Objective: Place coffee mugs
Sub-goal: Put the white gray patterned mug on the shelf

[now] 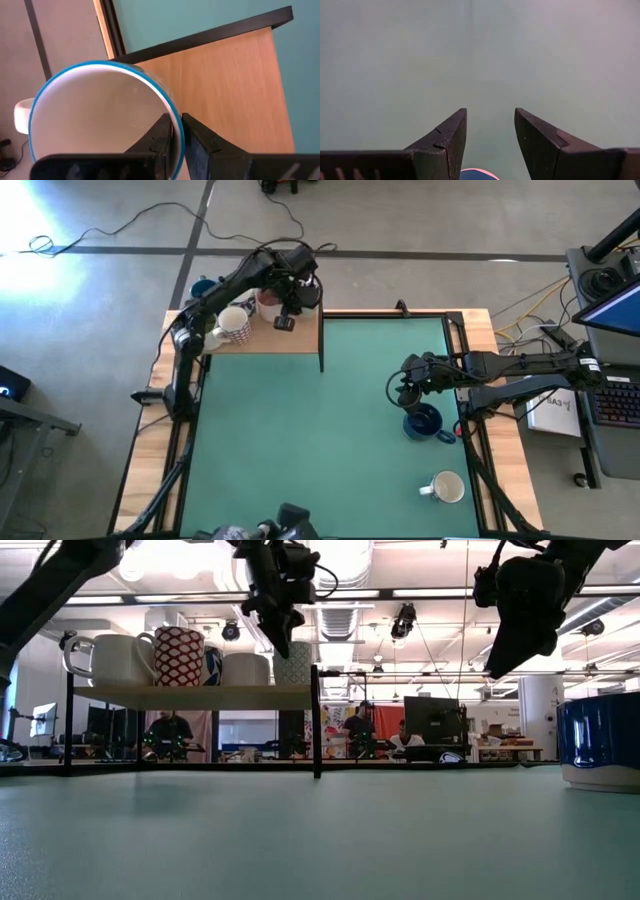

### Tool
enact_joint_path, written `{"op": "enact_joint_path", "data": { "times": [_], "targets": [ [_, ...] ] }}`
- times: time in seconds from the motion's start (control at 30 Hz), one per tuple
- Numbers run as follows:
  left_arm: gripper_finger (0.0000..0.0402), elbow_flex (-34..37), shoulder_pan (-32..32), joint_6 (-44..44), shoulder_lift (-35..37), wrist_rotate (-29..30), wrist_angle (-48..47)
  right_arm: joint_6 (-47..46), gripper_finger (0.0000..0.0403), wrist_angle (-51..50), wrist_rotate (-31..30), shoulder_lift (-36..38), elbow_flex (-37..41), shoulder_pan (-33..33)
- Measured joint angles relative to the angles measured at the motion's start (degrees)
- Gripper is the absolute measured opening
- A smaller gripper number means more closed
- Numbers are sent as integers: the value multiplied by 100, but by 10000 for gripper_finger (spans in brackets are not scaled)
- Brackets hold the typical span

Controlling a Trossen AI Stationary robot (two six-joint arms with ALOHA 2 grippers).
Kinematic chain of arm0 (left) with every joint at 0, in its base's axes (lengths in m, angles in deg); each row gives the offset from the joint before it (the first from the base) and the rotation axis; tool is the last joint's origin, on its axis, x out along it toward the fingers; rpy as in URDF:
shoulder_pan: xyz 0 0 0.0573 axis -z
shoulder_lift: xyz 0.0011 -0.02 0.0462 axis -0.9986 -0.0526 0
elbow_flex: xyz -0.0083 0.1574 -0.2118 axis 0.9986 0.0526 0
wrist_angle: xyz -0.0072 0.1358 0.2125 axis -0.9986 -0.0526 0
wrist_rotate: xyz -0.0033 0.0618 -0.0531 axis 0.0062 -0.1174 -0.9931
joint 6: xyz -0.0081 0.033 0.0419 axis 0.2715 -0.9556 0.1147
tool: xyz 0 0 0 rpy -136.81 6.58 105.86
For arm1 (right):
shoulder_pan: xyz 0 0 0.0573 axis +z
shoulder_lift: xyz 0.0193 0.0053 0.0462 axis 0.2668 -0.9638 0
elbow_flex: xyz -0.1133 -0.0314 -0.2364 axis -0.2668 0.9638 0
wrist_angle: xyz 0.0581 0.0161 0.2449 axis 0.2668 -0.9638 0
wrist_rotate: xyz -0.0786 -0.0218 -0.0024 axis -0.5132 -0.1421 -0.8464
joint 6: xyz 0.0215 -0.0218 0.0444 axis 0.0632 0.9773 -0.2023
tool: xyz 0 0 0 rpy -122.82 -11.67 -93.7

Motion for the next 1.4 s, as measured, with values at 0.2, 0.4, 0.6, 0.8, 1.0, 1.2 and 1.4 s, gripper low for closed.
{"op": "enact_joint_path", "data": {
  "times": [0.2,0.4,0.6,0.8,1.0,1.2,1.4],
  "targets": [
    [19,0,-109,32,-12,-55,-17,0,155,0,-1,0,0,0],
    [21,3,-147,46,-13,-53,73,0,155,0,0,0,0,0],
    [30,3,-149,46,-14,-182,94,0,155,0,-1,0,0,0],
    [32,3,-147,34,-14,-239,146,0,155,0,0,0,0,0],
    [32,5,-147,145,-14,-249,261,0,155,0,0,0,0,0],
    [32,5,-147,430,-14,-313,306,0,155,-2,-2,0,0,0],
    [32,5,-139,654,-12,-433,281,0,155,0,0,0,0,0]
  ]
}}
